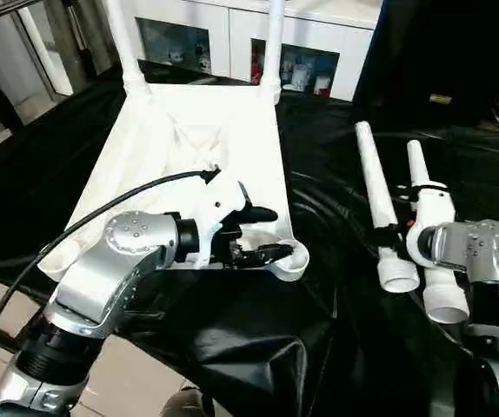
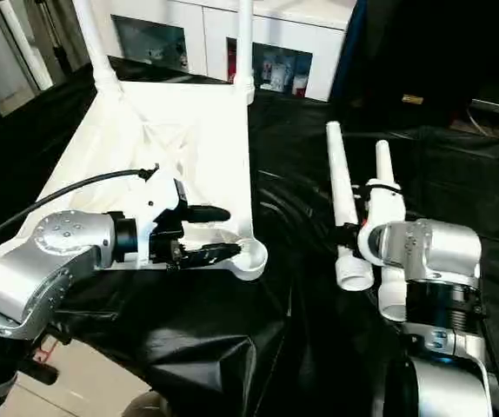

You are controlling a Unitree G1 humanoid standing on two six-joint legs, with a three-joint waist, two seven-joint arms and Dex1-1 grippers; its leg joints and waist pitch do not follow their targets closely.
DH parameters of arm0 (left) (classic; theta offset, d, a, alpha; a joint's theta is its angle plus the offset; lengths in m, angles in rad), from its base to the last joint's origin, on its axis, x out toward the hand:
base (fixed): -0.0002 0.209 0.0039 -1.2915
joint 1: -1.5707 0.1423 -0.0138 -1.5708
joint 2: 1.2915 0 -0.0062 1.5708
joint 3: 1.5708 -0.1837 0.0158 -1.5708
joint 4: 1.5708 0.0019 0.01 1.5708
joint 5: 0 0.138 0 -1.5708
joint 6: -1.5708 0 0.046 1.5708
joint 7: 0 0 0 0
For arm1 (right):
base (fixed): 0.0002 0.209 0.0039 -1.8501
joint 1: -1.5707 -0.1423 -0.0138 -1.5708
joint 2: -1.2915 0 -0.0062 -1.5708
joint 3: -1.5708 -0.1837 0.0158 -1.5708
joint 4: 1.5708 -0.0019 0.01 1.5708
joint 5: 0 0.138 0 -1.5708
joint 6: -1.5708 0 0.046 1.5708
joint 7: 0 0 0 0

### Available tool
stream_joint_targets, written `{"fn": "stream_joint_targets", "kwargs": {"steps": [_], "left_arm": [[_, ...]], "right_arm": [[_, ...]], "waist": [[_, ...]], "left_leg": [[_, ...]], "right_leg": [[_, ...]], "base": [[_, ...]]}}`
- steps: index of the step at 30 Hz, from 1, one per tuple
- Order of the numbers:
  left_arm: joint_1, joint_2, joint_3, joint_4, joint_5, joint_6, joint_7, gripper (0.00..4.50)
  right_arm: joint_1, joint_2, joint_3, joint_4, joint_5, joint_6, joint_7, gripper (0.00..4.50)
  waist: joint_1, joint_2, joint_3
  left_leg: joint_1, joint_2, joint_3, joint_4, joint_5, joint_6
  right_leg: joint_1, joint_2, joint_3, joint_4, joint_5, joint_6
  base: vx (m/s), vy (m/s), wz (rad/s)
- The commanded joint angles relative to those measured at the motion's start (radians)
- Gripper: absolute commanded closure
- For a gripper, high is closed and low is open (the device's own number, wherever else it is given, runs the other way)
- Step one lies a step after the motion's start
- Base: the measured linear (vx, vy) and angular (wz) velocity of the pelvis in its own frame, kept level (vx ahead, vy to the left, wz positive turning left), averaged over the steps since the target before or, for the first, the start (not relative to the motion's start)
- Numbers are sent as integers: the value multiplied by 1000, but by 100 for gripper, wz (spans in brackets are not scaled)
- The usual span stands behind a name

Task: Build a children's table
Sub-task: Pick table leg

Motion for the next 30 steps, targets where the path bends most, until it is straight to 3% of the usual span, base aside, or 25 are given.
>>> {"fn": "stream_joint_targets", "kwargs": {"steps": [1,3,5,6,9,10,11,13,14,15,19,23,30], "left_arm": [[-16,-5,14,-2,-11,6,1,68],[-23,-21,31,8,-28,11,9,59],[-63,-79,87,53,-70,71,73,54],[-93,-113,118,90,-80,96,120,29],[-155,-196,203,169,-136,154,212,13],[-215,-268,278,240,-200,204,283,13],[-238,-293,304,265,-223,220,306,6],[-295,-348,359,338,-265,233,373,0],[-298,-351,363,342,-268,234,376,0],[-353,-398,414,409,-313,241,421,0],[-427,-461,468,477,-380,259,433,0],[-456,-495,481,508,-382,281,457,0],[-466,-517,482,547,-392,290,493,0]], "right_arm": [[-3,1,-29,4,10,-7,-11,259],[-7,5,-53,-6,29,-17,-10,259],[-21,23,-112,-47,90,-62,25,259],[-26,32,-139,-68,126,-87,55,259],[-20,47,-163,-114,201,-130,140,259],[-3,59,-171,-165,266,-162,223,259],[5,63,-171,-185,288,-173,253,259],[24,70,-167,-241,344,-146,314,259],[25,71,-167,-243,347,-144,316,259],[41,77,-159,-290,400,-110,359,259],[73,81,-126,-365,479,-82,421,259],[93,78,-106,-397,519,-83,452,259],[119,60,-70,-430,546,-78,471,260]], "waist": [[3,1,-85],[4,2,-86],[3,2,-87],[5,0,-88],[6,-5,-87],[7,-8,-89],[17,-7,-91],[18,-11,-93],[19,-11,-92],[20,-12,-92],[33,-16,-94],[35,-14,-90],[40,-18,-86]], "left_leg": [[37,41,-27,-68,-270,-85],[36,40,-26,-66,-259,-83],[35,39,-23,-65,-255,-79],[37,37,-21,-60,-259,-71],[30,38,-22,-60,-232,-48],[29,37,-19,-56,-226,-35],[29,37,-22,-51,-211,-14],[21,38,-26,-55,-168,8],[24,37,-23,-52,-166,14],[24,36,-23,-51,-157,23],[24,40,-24,-51,-137,45],[25,44,-26,-53,-152,37],[23,43,-28,-58,-171,13]], "right_leg": [[32,-60,40,-85,-267,-166],[34,-60,40,-83,-246,-173],[35,-60,41,-81,-231,-179],[36,-60,40,-81,-226,-186],[42,-61,38,-81,-207,-193],[45,-61,38,-80,-185,-205],[47,-66,36,-82,-174,-211],[52,-64,34,-78,-156,-208],[48,-61,34,-81,-151,-210],[49,-61,34,-81,-144,-219],[51,-66,32,-83,-143,-225],[47,-68,31,-85,-165,-219],[47,-70,33,-96,-236,-172]], "base": [[0,0,0],[0,0,0],[0,0,0],[0,0,0],[0,0,0],[0,0,0],[0,0,0],[0,0,0],[0,0,0],[0,0,0],[0,0,0],[0,0,0],[0,0,0]]}}
